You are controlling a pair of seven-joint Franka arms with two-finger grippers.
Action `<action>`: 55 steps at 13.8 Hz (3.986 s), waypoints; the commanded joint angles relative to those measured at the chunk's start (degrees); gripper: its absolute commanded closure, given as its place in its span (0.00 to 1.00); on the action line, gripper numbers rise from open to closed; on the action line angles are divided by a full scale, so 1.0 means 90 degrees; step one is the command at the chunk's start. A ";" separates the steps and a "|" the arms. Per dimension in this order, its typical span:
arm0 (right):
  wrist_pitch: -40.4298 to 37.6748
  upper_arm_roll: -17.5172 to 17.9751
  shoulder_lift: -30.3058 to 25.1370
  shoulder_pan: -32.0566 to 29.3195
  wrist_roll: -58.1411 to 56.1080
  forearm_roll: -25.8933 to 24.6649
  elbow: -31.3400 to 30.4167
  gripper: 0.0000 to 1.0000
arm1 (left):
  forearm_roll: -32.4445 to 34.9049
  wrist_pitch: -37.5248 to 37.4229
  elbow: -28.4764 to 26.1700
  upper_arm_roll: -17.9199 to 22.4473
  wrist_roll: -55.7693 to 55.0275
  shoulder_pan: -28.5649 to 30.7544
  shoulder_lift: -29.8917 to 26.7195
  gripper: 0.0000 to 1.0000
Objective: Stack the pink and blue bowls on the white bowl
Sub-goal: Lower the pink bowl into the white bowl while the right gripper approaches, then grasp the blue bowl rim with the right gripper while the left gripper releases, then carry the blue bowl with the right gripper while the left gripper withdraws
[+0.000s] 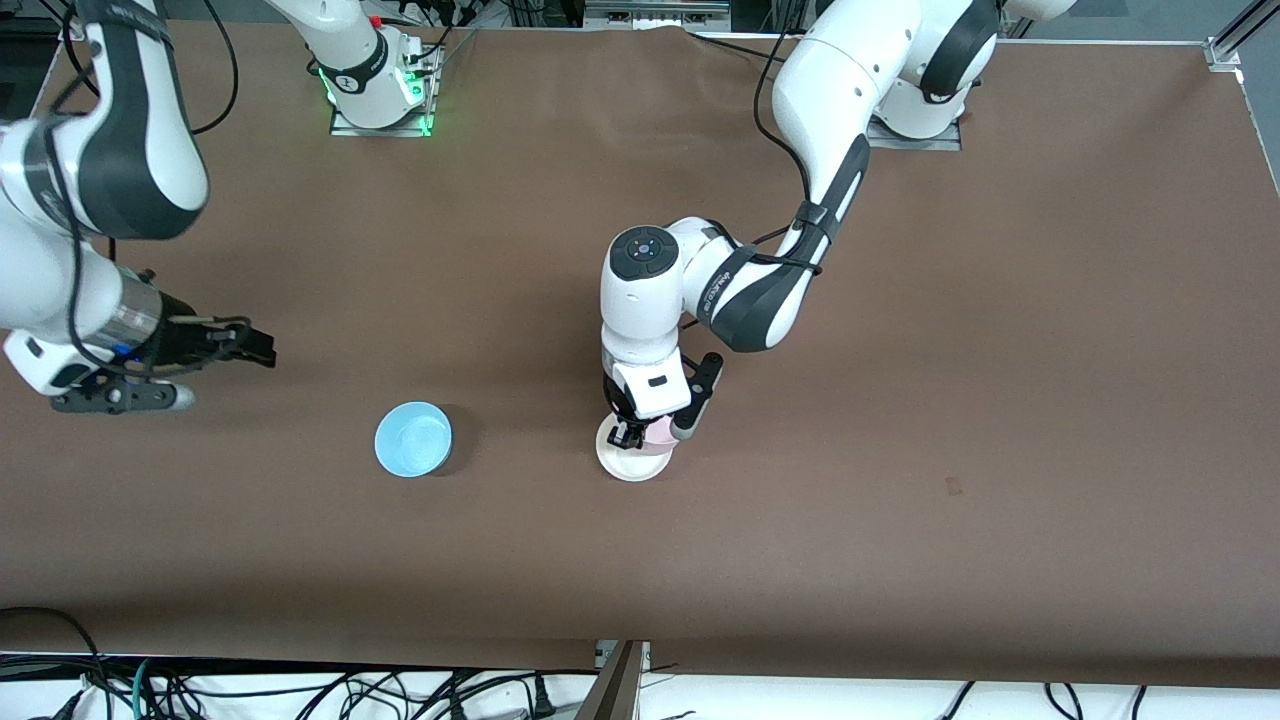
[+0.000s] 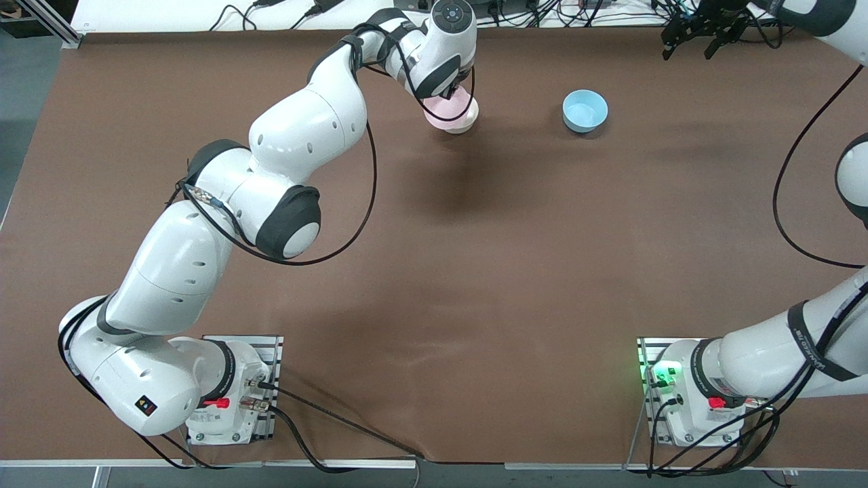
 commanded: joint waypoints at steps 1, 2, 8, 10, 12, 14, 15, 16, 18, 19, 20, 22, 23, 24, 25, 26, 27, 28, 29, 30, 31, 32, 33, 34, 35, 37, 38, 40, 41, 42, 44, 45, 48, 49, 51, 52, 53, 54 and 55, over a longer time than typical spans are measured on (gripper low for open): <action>0.0243 0.0014 0.0151 0.0195 0.0044 -0.0073 0.0084 0.00 | 0.0160 0.0012 0.0300 0.0138 -0.0205 -0.0133 0.0182 1.00; 0.0311 0.0023 0.0278 0.0215 0.0092 -0.0034 0.0075 0.00 | 0.0170 0.0012 0.0280 0.0176 -0.0215 -0.0172 0.0192 1.00; 0.1443 0.0033 0.1274 0.0450 0.0522 0.0044 0.0036 0.00 | 0.0160 0.0032 0.0300 0.0372 -0.0371 -0.0289 0.0270 1.00; 0.1707 0.0033 0.1528 0.0488 0.0601 0.0142 0.0036 0.00 | 0.0160 0.0080 0.0300 0.0382 -0.0371 -0.0279 0.0260 1.00; 0.2039 0.0033 0.1801 0.0547 0.0718 0.0172 0.0065 0.00 | 0.0160 0.0100 0.0300 0.0392 -0.0371 -0.0279 0.0260 0.94; 0.2312 0.0033 0.2036 0.0547 0.0728 0.0172 0.0094 0.01 | 0.0160 0.0110 0.0300 0.0401 -0.0371 -0.0279 0.0260 0.80; 0.2459 0.0033 0.2124 0.0547 0.0728 0.0181 0.0094 0.02 | 0.0160 0.0119 0.0300 0.0401 -0.0371 -0.0279 0.0260 0.68; 0.2586 0.0033 0.2183 0.0557 0.0718 0.0211 0.0094 0.05 | 0.0160 0.0187 0.0300 0.0411 -0.0371 -0.0279 0.0270 0.61; 0.2626 0.0033 0.2310 0.0577 0.0728 0.0221 0.0084 0.09 | 0.0160 0.0198 0.0300 0.0402 -0.0371 -0.0279 0.0270 0.53; 0.2665 0.0043 0.2358 0.0586 0.0728 0.0221 0.0084 0.09 | 0.0160 0.0198 0.0300 0.0401 -0.0371 -0.0279 0.0270 0.53; 0.2733 0.0043 0.2398 0.0596 0.0728 0.0269 0.0084 0.11 | 0.0160 0.0188 0.0300 0.0401 -0.0371 -0.0279 0.0260 0.54; 0.2753 0.0043 0.2476 0.0645 0.0718 0.0405 0.0084 0.21 | 0.0160 0.0120 0.0300 0.0382 -0.0362 -0.0260 0.0241 0.60; 0.2782 0.0043 0.2496 0.0645 0.0718 0.0454 0.0084 0.28 | 0.0151 0.0081 0.0300 0.0372 -0.0313 -0.0231 0.0212 0.60; 0.2802 0.0043 0.2496 0.0645 0.0718 0.0455 0.0084 0.35 | 0.0151 0.0013 0.0300 0.0372 -0.0265 -0.0221 0.0202 0.60; 0.2792 0.0043 0.2496 0.0655 0.0718 0.0455 0.0075 0.41 | 0.0131 -0.0094 0.0290 0.0362 -0.0042 -0.0211 0.0182 0.60; 0.2792 0.0043 0.2496 0.0655 0.0718 0.0455 0.0075 0.46 | 0.0112 -0.0308 0.0300 0.0333 0.0299 -0.0182 0.0134 0.60; 0.2792 0.0043 0.2496 0.0645 0.0708 0.0455 0.0065 0.49 | 0.0015 -0.0503 0.0300 0.0314 0.0631 -0.0143 0.0066 0.60; 0.2792 0.0043 0.2496 0.0645 0.0708 0.0465 0.0065 0.54 | -0.0170 -0.0737 0.0300 0.0314 0.1031 -0.0104 -0.0012 0.60; 0.2792 0.0043 0.2496 0.0655 0.0698 0.0455 0.0055 0.61 | -0.0365 -0.0991 0.0300 0.0323 0.1586 -0.0065 -0.0129 0.60; 0.2792 0.0043 0.2496 0.0645 0.0698 0.0455 0.0055 0.69 | -0.0599 -0.1293 0.0300 0.0323 0.2104 0.0032 -0.0217 0.60; 0.2792 0.0043 0.2496 0.0645 0.0689 0.0465 0.0055 0.77 | -0.0708 -0.1606 0.0300 0.0323 0.2583 0.0110 -0.0325 0.60; 0.2792 0.0043 0.2496 0.0645 0.0689 0.0465 0.0055 0.85 | -0.0767 -0.1841 0.0300 0.0314 0.3023 0.0189 -0.0442 0.60; 0.2792 0.0043 0.2496 0.0645 0.0698 0.0465 0.0055 0.94 | -0.0864 -0.2017 0.0300 0.0314 0.3365 0.0276 -0.0549 0.60; 0.2792 0.0043 0.2496 0.0645 0.0698 0.0465 0.0055 0.98 | -0.0981 -0.2154 0.0300 0.0314 0.3620 0.0374 -0.0657 0.60; 0.2792 0.0043 0.2496 0.0655 0.0708 0.0465 0.0045 0.99 | -0.1089 -0.2359 0.0300 0.0314 0.3922 0.0462 -0.0764 0.60; 0.2773 0.0043 0.2486 0.0655 0.0689 0.0465 0.0065 1.00 | -0.1138 -0.2856 0.0300 0.0304 0.4693 0.0676 -0.1028 0.59; 0.2744 0.0043 0.2467 0.0655 0.0669 0.0455 0.0094 1.00 | -0.1274 -0.3101 0.0300 0.0304 0.5161 0.0852 -0.1174 0.59; 0.2705 0.0043 0.2418 0.0655 0.0640 0.0465 0.0114 1.00 | -0.1353 -0.3608 0.0300 0.0323 0.6118 0.1106 -0.1467 0.59; 0.2656 0.0053 0.2408 0.0674 0.0659 0.0465 0.0201 1.00 | -0.1373 -0.3804 0.0290 0.0314 0.6548 0.1301 -0.1604 0.59; 0.2443 0.0053 0.2398 0.0713 0.0737 0.0513 0.0376 1.00 | -0.1383 -0.3922 0.0280 0.0323 0.7007 0.1438 -0.1750 0.58; 0.1897 0.0063 0.2349 0.0820 0.1038 0.0553 0.0824 1.00 | -0.1383 -0.4166 0.0261 0.0314 0.7935 0.1760 -0.1956 0.58; 0.1691 0.0063 0.2349 0.0898 0.1224 0.0553 0.0981 1.00 | -0.1392 -0.4274 0.0251 0.0323 0.8326 0.1916 -0.2053 0.58; 0.1484 0.0072 0.2349 0.1229 0.1858 0.0659 0.1275 1.00 | -0.1392 -0.4538 0.0241 0.0333 0.9352 0.2249 -0.2162 0.56; 0.1493 0.0092 0.2349 0.1366 0.2112 0.0766 0.1372 1.00 | -0.1383 -0.4626 0.0231 0.0343 0.9626 0.2337 -0.2220 0.56; 0.1494 0.0092 0.2388 0.1678 0.2746 0.0836 0.1529 1.00 | -0.1383 -0.4675 0.0222 0.0343 1.0202 0.2590 -0.2298 0.56; 0.1494 0.0102 0.2437 0.1825 0.3068 0.0845 0.1665 1.00 | -0.1373 -0.4675 0.0222 0.0352 1.0514 0.2669 -0.2366 0.55; 0.1552 0.0102 0.2514 0.1981 0.3381 0.0855 0.1782 1.00 | -0.1363 -0.4675 0.0193 0.0353 1.0856 0.2796 -0.2454 0.54; 0.1581 0.0111 0.2612 0.2118 0.3664 0.0855 0.1909 1.00 | -0.1373 -0.4675 0.0192 0.0353 1.1110 0.2855 -0.2464 0.53; 0.1581 0.0189 0.2768 0.2284 0.4044 0.0846 0.2123 1.00 | -0.1363 -0.4675 0.0192 0.0353 1.1248 0.2923 -0.2474 0.52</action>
